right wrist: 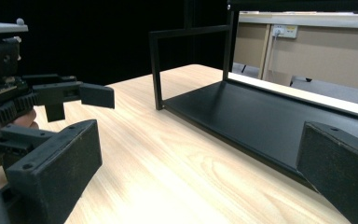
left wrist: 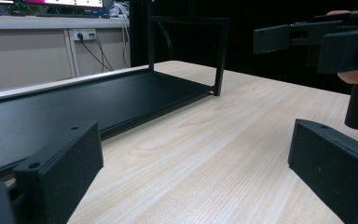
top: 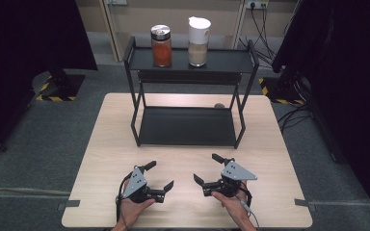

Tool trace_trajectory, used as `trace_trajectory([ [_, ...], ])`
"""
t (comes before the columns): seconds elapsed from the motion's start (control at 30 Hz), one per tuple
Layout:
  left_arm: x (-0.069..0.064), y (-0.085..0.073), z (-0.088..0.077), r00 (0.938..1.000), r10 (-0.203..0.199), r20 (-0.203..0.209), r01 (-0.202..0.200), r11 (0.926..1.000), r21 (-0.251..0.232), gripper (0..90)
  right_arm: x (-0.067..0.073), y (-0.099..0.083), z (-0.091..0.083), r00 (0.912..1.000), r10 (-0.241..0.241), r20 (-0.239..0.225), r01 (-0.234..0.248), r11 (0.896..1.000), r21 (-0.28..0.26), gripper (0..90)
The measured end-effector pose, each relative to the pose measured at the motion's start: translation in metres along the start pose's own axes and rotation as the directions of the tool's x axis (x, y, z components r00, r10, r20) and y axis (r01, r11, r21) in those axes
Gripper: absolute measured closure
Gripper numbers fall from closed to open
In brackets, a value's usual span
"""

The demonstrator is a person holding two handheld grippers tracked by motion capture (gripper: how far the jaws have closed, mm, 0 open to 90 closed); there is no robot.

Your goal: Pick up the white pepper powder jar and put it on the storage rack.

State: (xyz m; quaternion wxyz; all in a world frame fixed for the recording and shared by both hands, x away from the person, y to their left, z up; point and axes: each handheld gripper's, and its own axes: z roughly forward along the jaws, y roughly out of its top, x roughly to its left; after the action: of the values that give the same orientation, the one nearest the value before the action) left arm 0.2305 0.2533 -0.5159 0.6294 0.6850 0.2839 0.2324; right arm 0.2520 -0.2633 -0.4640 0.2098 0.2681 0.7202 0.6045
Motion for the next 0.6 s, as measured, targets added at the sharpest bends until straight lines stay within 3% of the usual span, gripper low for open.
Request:
trace_trajectory([
  [0.6, 0.000, 0.000, -0.001, 1.0000, -0.004, -0.002, 0.004, 1.0000, -0.006, 2.4, 0.001, -0.017, -0.005, 0.9999, 0.008, 0.010, -0.008, 1.000, 0.012, 0.4],
])
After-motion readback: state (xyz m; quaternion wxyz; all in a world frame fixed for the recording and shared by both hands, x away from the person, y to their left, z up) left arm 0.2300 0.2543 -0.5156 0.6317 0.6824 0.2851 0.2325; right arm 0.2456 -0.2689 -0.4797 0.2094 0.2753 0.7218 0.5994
